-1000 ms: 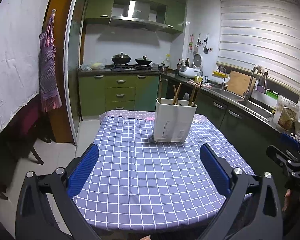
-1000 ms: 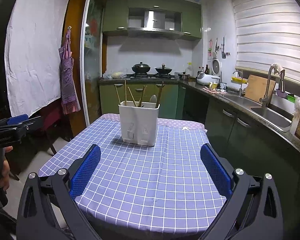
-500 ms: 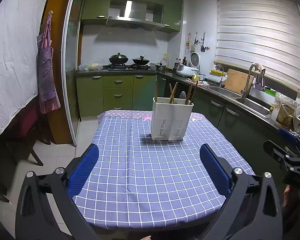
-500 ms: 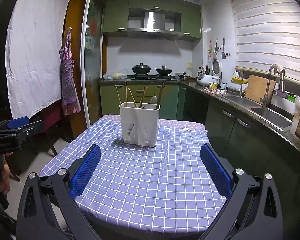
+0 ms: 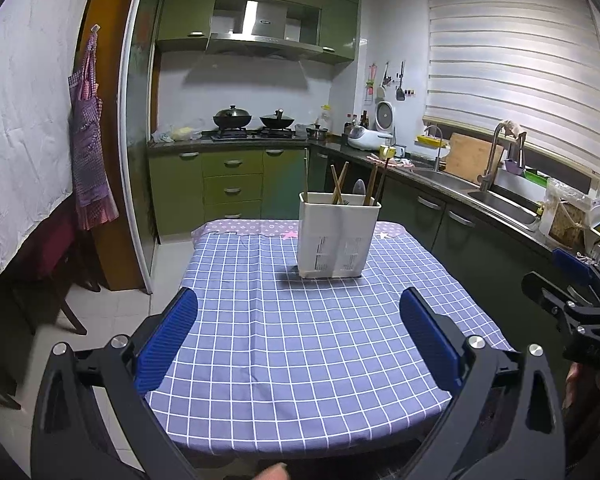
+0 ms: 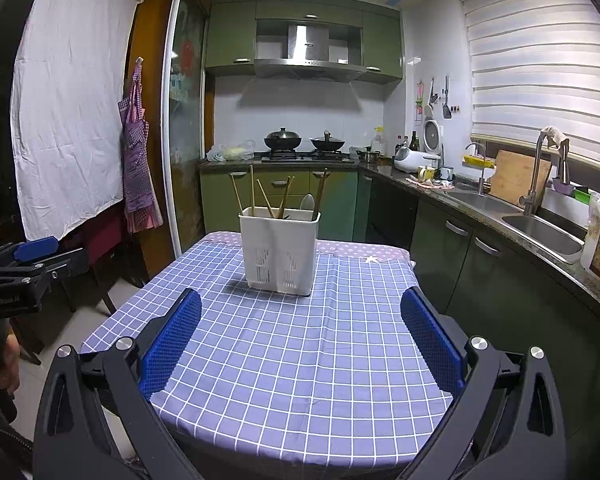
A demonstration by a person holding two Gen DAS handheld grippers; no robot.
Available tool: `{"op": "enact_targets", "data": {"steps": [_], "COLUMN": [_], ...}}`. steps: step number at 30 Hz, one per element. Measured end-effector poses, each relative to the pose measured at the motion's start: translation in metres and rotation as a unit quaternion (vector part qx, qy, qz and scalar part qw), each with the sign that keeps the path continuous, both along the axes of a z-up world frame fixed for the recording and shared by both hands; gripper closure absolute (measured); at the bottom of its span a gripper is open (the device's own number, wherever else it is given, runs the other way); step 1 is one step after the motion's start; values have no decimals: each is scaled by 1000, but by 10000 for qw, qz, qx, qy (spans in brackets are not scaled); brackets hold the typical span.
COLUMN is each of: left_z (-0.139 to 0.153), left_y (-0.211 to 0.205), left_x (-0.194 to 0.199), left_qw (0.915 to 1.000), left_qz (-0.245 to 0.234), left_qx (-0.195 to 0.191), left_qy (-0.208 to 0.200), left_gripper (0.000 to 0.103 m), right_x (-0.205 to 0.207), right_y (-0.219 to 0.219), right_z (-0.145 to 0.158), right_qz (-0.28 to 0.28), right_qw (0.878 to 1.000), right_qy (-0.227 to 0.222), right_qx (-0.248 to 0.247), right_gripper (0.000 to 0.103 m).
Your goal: Organize utensils
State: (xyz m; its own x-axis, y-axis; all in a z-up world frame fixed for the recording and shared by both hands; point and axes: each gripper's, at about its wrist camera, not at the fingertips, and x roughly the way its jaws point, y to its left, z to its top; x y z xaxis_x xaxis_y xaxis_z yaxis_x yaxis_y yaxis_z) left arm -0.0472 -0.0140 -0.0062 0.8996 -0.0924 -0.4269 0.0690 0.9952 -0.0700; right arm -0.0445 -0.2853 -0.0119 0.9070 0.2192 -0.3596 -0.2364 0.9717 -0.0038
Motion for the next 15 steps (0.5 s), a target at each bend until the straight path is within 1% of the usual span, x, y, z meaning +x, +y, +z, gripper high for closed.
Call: {"op": "enact_targets", "data": {"steps": [15], "left_z": [0], "left_y": [-4], "left_x": [-3], "left_qw": [9999], "left_qz": [-7], "left_qx": [99], "left_qy": [-21], "left_gripper": [7], "right_x": [1], "right_y": [4], "right_z": [1], "right_qz": [6], "right_qw": [10000], "right_qy": [19], "right_qx": [2], "right_gripper": [5]}}
